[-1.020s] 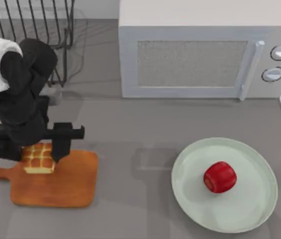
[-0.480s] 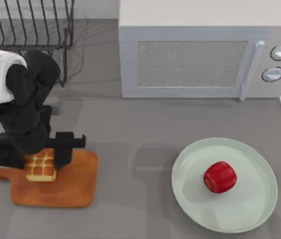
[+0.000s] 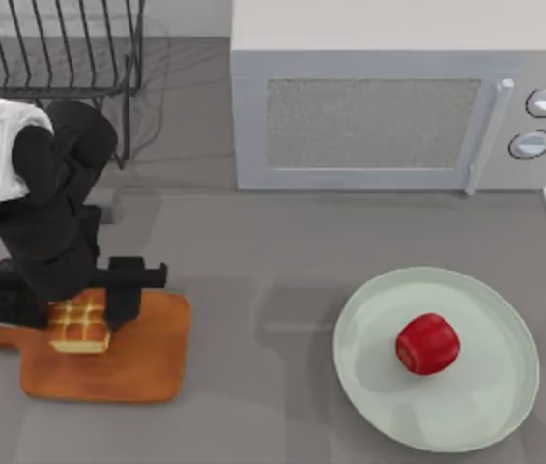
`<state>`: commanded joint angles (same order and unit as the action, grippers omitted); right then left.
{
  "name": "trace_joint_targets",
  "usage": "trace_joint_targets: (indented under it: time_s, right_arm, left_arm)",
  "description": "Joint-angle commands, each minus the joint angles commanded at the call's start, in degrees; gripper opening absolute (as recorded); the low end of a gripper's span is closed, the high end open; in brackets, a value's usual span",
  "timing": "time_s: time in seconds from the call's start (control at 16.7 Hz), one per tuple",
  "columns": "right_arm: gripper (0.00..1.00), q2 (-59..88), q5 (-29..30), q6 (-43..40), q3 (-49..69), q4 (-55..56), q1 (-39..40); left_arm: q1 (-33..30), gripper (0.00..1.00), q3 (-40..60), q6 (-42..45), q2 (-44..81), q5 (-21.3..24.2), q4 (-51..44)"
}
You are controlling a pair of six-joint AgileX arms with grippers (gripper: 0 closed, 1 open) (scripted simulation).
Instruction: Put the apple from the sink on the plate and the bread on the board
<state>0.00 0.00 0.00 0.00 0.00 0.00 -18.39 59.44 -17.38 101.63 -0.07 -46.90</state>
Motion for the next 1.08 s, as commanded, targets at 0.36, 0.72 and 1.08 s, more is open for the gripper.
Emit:
trace_joint_targets:
  time_s: [0.36,0.72,1.08]
  right_arm:
    - [1.0,0.0,0.0,0.0,0.0,0.0,0.0]
    - [1.0,0.0,0.0,0.0,0.0,0.0,0.0]
    - [1.0,0.0,0.0,0.0,0.0,0.0,0.0]
  left_arm:
    - [0.0,0.9,0.0,0.0,0.0,0.0,0.0]
    - [0.0,1.0,0.0,0.0,0.0,0.0,0.0]
    - [0.09,1.0,0.0,0.19,-0.62,-0.01,0.25]
